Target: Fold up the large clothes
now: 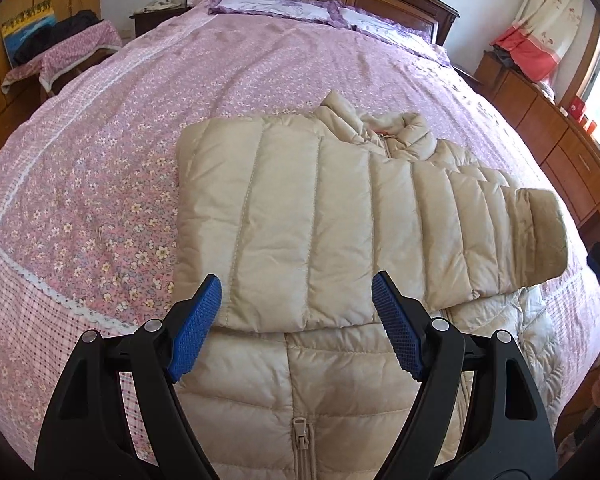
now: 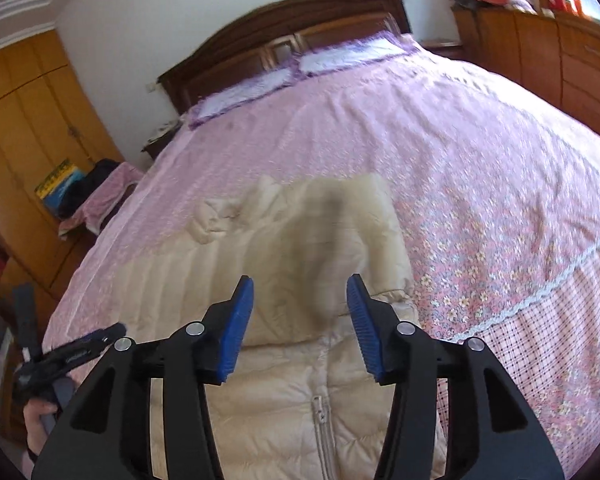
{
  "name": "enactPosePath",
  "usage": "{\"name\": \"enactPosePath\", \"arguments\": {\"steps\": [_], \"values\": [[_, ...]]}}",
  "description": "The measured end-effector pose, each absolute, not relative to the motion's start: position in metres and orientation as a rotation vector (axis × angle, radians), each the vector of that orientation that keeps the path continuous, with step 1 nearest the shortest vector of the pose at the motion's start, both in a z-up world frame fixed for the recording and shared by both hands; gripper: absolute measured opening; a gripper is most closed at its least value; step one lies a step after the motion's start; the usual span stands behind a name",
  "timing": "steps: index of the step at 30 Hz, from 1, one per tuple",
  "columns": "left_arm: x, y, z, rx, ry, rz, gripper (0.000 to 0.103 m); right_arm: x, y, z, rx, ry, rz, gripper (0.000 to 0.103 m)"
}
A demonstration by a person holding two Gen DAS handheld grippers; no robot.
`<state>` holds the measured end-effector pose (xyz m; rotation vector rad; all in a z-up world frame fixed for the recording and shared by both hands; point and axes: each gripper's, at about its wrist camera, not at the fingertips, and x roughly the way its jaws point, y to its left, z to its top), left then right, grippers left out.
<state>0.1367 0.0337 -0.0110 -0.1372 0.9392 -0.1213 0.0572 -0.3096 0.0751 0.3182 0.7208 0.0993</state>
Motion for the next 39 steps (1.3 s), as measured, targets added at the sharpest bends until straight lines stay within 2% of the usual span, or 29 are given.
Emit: {"name": "enactPosePath", "arguments": {"steps": [6, 11, 18, 20, 22, 24, 30, 39], "values": [[0.151, 0.03, -0.023, -0.111, 0.962, -0.11, 0.077, 0.083, -0.302, 0.063, 0.244, 0.762, 0.107, 0.049], [0.165, 0.025, -0.039, -0.081, 0.983, -0.099, 0.077, 0.126, -0.317, 0.018, 0.196, 0.861, -0.007, 0.049], [0.182, 0.013, -0.052, -0.049, 1.004, -0.079, 0.077, 0.145, -0.33, -0.026, 0.176, 0.885, -0.08, 0.052], [0.183, 0.012, -0.052, -0.051, 1.004, -0.076, 0.077, 0.142, -0.33, -0.026, 0.173, 0.875, -0.077, 0.053], [0.18, 0.013, -0.048, -0.059, 1.003, -0.079, 0.077, 0.136, -0.331, -0.021, 0.186, 0.863, -0.063, 0.059], [0.172, 0.016, -0.041, -0.058, 0.994, -0.07, 0.077, 0.127, -0.333, -0.014, 0.19, 0.847, -0.047, 0.079], [0.137, 0.028, -0.022, -0.052, 0.977, -0.074, 0.077, 0.092, -0.338, 0.0, 0.183, 0.865, -0.003, 0.079], [0.083, 0.051, -0.024, -0.03, 1.014, -0.04, 0.077, 0.018, -0.344, 0.005, 0.17, 0.916, 0.025, 0.08]]}}
